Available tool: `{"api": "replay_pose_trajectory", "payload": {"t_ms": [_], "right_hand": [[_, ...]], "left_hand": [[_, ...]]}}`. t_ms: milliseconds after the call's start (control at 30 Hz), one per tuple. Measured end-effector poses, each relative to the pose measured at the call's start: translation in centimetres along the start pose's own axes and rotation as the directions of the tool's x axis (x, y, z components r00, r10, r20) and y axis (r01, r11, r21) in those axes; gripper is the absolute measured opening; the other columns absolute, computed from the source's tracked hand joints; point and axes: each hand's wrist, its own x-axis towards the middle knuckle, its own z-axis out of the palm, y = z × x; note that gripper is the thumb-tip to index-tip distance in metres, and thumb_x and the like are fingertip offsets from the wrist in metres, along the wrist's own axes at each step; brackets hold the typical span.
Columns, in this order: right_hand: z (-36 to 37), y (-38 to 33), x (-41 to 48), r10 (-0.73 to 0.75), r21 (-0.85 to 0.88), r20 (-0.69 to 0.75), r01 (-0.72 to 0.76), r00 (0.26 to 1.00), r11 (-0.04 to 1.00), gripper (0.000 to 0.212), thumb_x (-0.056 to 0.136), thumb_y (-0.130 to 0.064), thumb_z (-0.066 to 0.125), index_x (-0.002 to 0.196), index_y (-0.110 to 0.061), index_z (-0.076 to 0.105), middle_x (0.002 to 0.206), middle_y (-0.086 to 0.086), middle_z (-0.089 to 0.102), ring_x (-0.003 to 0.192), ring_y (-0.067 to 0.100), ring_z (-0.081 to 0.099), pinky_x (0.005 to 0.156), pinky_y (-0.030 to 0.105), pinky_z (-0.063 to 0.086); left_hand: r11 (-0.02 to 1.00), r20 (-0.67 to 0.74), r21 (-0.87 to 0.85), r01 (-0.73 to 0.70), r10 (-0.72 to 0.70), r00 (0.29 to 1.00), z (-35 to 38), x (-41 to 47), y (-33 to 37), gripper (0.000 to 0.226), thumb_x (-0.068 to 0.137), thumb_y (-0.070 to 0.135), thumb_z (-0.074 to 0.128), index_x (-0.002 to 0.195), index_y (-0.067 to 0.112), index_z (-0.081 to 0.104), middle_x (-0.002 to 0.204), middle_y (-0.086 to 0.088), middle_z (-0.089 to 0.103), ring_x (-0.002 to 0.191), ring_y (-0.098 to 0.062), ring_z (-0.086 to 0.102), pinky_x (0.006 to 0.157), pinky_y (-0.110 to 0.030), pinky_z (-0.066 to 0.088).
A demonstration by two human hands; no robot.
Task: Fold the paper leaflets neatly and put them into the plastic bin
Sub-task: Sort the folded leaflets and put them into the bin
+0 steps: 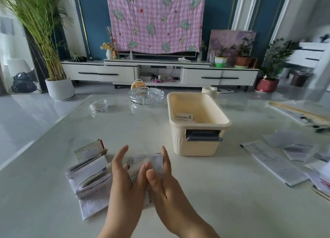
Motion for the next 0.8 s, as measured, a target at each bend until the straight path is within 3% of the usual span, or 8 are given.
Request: {"api": "replay_pose_trajectory", "payload": {"t_ms": [67,133,267,400,533,633,700,800], "right_hand": [[-0.3,0.1,0.0,0.051,-0.054,-0.016,-0.052,0.999,0.997,0.091,0.056,-0.095,0.015,0.135,-0.051,0.019,0.121,-0.009,0.063,0.104,0.012,0.063,0.09,0.037,0.051],[-0.2,0.2,0.0,0.065,-0.09,-0.124,-0.077,0.99,0.993,0.081,0.054,-0.097,0.017,0.103,-0.038,0.043,0.096,0.0,0.068,0.083,0.022,0.067,0.07,0.044,0.056],[-1.4,-0.3,-0.9,0.033,-0.143,-0.271,-0.075,0.962,0.987,0.051,0.083,-0.071,0.033,0.092,-0.024,0.048,0.09,0.004,0.067,0.082,0.022,0.065,0.072,0.04,0.054],[-0.6,-0.7,-2.0,0.044,-0.182,-0.243,-0.09,0.969,0.979,0.038,0.086,-0.06,0.035,0.107,-0.029,0.036,0.092,0.008,0.064,0.086,0.026,0.063,0.074,0.035,0.052],[-0.9,0.0,-1.4,0.105,-0.023,-0.101,-0.108,0.989,0.994,0.056,0.072,-0.069,0.048,0.109,-0.028,0.042,0.095,0.009,0.067,0.081,0.029,0.066,0.068,0.037,0.055],[-2.0,-0.2,-1.1,0.063,0.215,-0.022,-0.057,0.998,0.975,0.036,0.085,-0.039,0.065,0.107,-0.013,0.052,0.075,0.009,0.063,0.049,0.023,0.058,0.041,0.025,0.043],[-2.5,-0.7,-1.2,0.026,0.236,-0.027,-0.019,0.999,0.972,0.022,0.087,-0.026,0.065,0.101,-0.011,0.055,0.07,0.006,0.064,0.046,0.019,0.055,0.039,0.024,0.04],[-2.7,-0.7,-0.9,0.045,0.213,-0.138,-0.014,0.989,0.977,0.023,0.084,-0.028,0.064,0.097,-0.01,0.058,0.074,0.008,0.067,0.05,0.017,0.058,0.043,0.027,0.042]], "left_hand": [[1.0,0.035,0.013,-0.011,0.011,0.999,0.3,0.0,-0.5,0.016,0.085,0.007,0.058,0.098,0.013,0.053,0.086,-0.003,0.062,0.076,-0.011,0.064,0.06,-0.007,0.046],[1.0,0.038,0.026,-0.015,0.014,0.999,0.6,-0.2,-0.2,0.008,0.085,0.005,0.058,0.083,0.01,0.052,0.075,-0.006,0.063,0.064,-0.013,0.063,0.05,-0.009,0.046],[0.995,-0.007,0.068,-0.069,0.069,0.998,2.4,-0.4,0.2,0.023,0.087,0.004,0.058,0.072,0.015,0.045,0.067,-0.004,0.056,0.055,-0.002,0.059,0.046,-0.004,0.039],[0.999,-0.008,-0.054,-0.006,0.006,1.0,2.4,-0.5,0.0,0.03,0.071,0.056,0.062,0.072,0.028,0.051,0.051,0.005,0.055,0.043,0.005,0.051,0.043,-0.004,0.037],[0.947,0.029,-0.246,0.207,-0.207,0.978,2.3,-0.9,0.7,0.027,0.095,0.012,0.046,0.068,0.017,0.05,0.046,0.0,0.055,0.036,-0.006,0.048,0.037,-0.013,0.041],[0.95,0.082,-0.238,0.204,-0.19,0.978,1.7,-1.3,2.1,0.015,0.093,0.002,0.041,0.079,0.0,0.039,0.044,-0.013,0.054,0.026,-0.018,0.045,0.025,-0.021,0.035],[1.0,0.108,0.031,0.0,-0.003,0.994,0.4,-1.0,2.0,0.01,0.092,0.008,0.049,0.083,0.01,0.051,0.063,-0.004,0.062,0.041,-0.01,0.054,0.04,-0.022,0.044],[0.81,0.158,0.498,-0.309,0.265,0.951,-3.5,0.8,1.0,0.009,0.088,0.032,0.057,0.09,0.04,0.054,0.093,0.025,0.054,0.084,0.0,0.051,0.07,-0.005,0.039]]}}
